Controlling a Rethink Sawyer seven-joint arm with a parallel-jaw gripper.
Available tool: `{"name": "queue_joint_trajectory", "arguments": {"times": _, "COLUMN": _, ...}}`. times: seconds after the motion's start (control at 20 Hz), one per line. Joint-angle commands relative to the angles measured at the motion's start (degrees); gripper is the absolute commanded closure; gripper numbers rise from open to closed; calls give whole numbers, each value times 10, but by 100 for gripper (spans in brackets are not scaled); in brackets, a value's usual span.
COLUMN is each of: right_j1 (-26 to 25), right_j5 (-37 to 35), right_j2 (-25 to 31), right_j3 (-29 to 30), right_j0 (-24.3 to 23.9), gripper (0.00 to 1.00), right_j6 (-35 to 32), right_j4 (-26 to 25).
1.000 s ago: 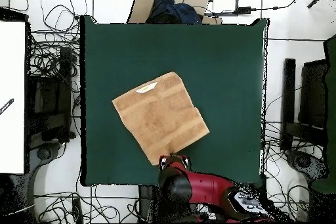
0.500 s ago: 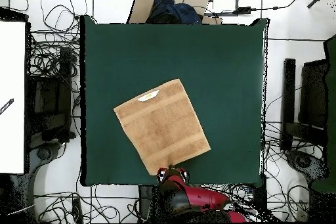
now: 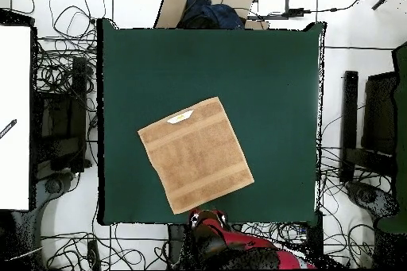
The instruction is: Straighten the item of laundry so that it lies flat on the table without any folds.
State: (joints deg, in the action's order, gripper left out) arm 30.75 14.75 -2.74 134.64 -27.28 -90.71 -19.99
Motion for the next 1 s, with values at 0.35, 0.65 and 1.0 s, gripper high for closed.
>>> {"name": "queue_joint_trajectory", "arguments": {"times": 0.35, "right_j1": 0, "right_j5": 40, "right_j2": 10, "right_j3": -15, "right_j0": 16, "gripper": 0, "right_j6": -123, "right_j4": 15}}
{"name": "queue_joint_trajectory", "arguments": {"times": 0.65, "right_j1": 29, "right_j5": 80, "right_j2": 32, "right_j3": -21, "right_j0": 11, "gripper": 0, "right_j6": -122, "right_j4": -1}}
{"name": "queue_joint_trajectory", "arguments": {"times": 1.0, "right_j1": 84, "right_j5": 23, "right_j2": 39, "right_j3": -14, "right_j0": 20, "gripper": 0, "right_j6": -119, "right_j4": 24}}
